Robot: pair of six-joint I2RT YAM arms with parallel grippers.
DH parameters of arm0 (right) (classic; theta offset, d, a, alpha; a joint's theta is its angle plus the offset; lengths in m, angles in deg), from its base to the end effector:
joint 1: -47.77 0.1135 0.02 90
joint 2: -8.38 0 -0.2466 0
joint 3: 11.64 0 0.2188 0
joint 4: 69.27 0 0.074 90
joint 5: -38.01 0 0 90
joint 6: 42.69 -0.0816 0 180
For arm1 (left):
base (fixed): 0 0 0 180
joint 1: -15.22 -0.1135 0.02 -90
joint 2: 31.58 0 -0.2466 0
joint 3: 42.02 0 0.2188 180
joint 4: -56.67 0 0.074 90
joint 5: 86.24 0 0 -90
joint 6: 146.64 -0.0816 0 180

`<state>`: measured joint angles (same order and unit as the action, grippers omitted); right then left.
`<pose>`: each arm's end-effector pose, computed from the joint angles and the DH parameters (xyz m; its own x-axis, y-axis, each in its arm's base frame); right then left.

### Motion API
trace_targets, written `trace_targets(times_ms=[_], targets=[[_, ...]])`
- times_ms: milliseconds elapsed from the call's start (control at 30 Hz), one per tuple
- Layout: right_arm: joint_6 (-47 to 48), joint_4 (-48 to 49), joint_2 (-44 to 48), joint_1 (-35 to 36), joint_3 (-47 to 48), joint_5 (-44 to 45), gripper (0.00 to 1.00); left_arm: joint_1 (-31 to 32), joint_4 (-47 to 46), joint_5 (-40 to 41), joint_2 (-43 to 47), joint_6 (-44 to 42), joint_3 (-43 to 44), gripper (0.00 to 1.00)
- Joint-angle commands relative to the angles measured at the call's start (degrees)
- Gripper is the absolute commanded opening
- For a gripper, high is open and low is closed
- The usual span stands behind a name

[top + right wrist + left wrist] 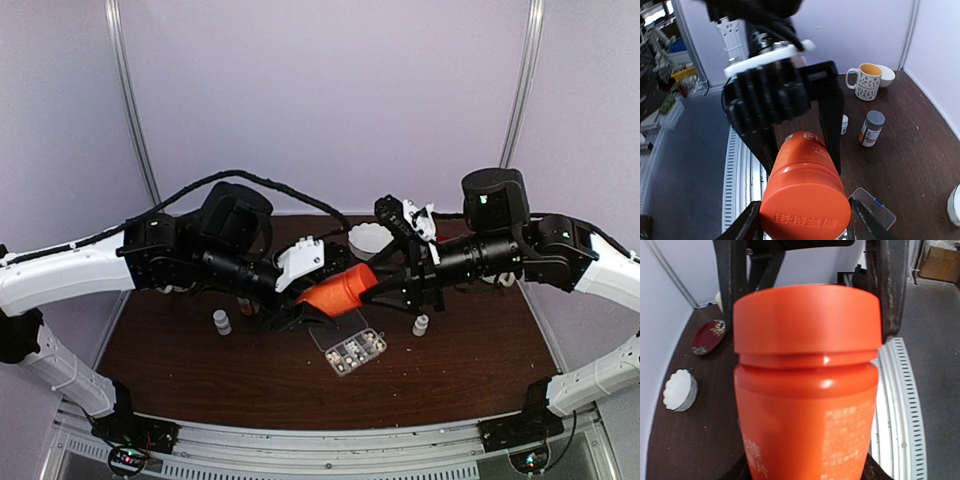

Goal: Sort the pills into containers
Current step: Screw the lid of the pill bottle onto the pill bottle.

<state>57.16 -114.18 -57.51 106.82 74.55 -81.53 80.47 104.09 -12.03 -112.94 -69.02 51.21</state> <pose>0.0973 0.2405 0.3541 -0.0439 -0.3627 -0.9309 -0.9989 0.0010 0.0468 0.1143 -0.3010 0.3136 -0.0305 0.5590 -0.8286 0.9963 0.0839 0.0199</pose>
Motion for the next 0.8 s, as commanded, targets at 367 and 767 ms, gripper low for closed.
trace_targets(times_ms=[367,767], targets=[[-51.6,-1.7,-6.0,-0.1,5.2,11.9,0.19,4.1,-11.0,35.1,-1.1,-16.2,5.7,0.00],[-46.3,9.9,0.7,-4.6,-2.5,2.9,0.79,4.4,-12.3,32.4,1.0,-14.2,-2.1,0.00]])
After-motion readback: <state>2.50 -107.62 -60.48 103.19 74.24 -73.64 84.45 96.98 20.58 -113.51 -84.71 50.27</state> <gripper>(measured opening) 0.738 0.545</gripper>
